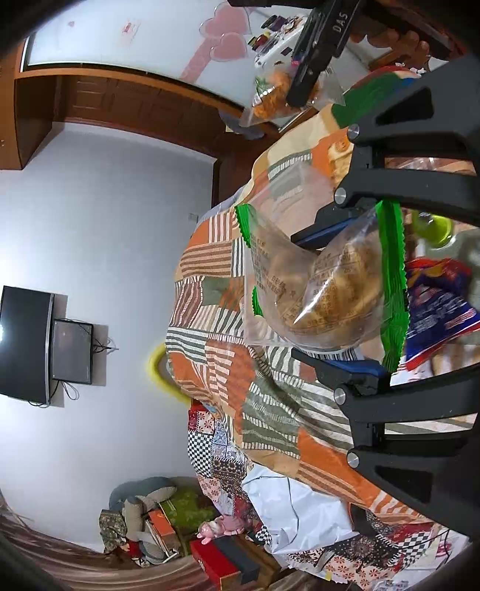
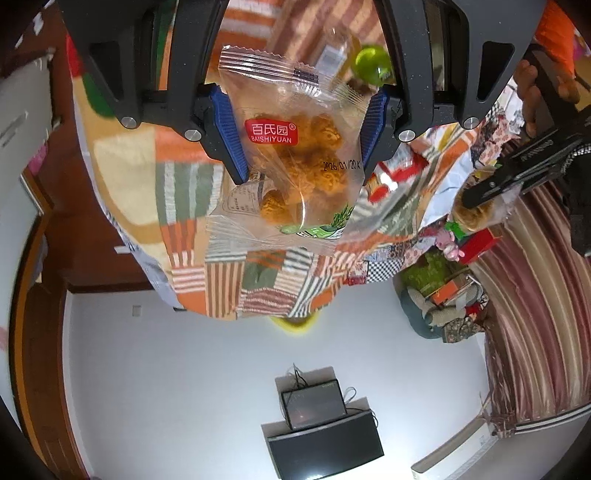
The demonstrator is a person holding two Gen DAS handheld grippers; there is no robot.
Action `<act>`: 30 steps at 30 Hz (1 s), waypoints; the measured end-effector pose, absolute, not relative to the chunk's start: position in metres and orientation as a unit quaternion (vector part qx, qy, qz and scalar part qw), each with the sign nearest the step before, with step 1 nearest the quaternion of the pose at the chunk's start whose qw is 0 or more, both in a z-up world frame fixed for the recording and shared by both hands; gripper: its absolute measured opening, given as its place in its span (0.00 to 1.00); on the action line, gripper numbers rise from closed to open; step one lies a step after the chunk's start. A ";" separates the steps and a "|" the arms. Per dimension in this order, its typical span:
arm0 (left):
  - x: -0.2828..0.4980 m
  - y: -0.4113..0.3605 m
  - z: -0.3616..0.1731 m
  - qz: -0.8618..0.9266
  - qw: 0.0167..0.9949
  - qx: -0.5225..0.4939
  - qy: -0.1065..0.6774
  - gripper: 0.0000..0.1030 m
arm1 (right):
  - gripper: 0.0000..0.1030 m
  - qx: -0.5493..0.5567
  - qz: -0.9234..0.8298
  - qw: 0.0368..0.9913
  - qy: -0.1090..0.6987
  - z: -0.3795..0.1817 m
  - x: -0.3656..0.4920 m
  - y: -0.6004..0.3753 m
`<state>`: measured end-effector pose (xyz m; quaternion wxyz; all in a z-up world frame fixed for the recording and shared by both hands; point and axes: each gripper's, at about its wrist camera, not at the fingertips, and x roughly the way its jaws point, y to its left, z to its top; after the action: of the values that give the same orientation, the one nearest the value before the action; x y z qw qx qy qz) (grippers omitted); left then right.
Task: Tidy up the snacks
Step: 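Lower both held bags into the clear plastic box and open both tools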
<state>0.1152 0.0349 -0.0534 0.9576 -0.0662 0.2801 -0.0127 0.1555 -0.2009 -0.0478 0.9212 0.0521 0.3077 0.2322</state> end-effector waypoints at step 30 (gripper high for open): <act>0.265 0.063 -0.120 -0.033 0.914 -0.073 0.399 0.51 | 0.52 0.022 0.241 0.892 0.382 -0.091 0.259 -0.147</act>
<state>0.2653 0.0629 -0.1199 0.9135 -0.0725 0.3989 -0.0330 0.2588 -0.1467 -0.0914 0.8919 0.0217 0.3820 0.2411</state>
